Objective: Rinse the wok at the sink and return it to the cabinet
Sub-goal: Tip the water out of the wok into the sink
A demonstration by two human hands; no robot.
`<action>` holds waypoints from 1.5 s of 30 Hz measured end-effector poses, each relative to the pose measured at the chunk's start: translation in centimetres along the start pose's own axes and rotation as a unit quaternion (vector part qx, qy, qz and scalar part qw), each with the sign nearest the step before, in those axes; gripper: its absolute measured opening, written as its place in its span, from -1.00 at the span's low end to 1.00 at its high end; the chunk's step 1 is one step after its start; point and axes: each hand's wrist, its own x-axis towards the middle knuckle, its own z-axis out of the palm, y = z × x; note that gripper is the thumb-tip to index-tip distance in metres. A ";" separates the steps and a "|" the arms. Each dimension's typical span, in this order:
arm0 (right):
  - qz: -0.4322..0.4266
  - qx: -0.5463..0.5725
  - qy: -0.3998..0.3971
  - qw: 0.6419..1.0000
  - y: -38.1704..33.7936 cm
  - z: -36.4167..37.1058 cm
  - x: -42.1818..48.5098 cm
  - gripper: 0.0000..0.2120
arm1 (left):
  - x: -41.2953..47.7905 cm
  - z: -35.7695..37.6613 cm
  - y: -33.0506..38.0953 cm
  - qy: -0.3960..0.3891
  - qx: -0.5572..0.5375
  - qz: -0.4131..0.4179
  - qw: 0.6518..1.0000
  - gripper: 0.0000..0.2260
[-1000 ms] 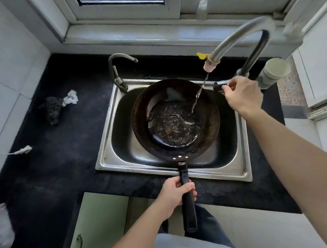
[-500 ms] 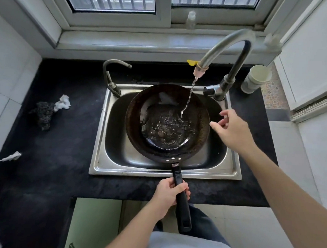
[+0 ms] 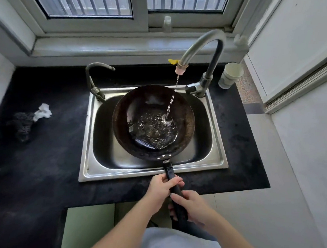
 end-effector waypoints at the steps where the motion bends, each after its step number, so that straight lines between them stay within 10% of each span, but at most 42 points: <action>1: 0.007 0.029 -0.008 1.000 -0.2 0.3 0.2 -0.81 | 0.0 -0.1 0.0 0.000 0.006 -0.002 1.000 -0.83; 13: -0.063 -0.006 0.136 0.989 0.0 3.2 1.8 -0.80 | 0.0 -0.1 0.3 -0.011 0.014 -0.023 1.000 -0.77; 27: -0.145 0.009 0.114 0.983 -0.3 3.5 -1.5 -0.71 | -2.3 0.4 1.3 -0.067 -0.174 -0.044 0.982 -0.71; 45: -0.139 -0.050 0.151 0.977 1.2 5.8 -1.8 -0.69 | -3.4 -1.4 0.1 -0.066 -0.145 -0.003 0.987 -0.86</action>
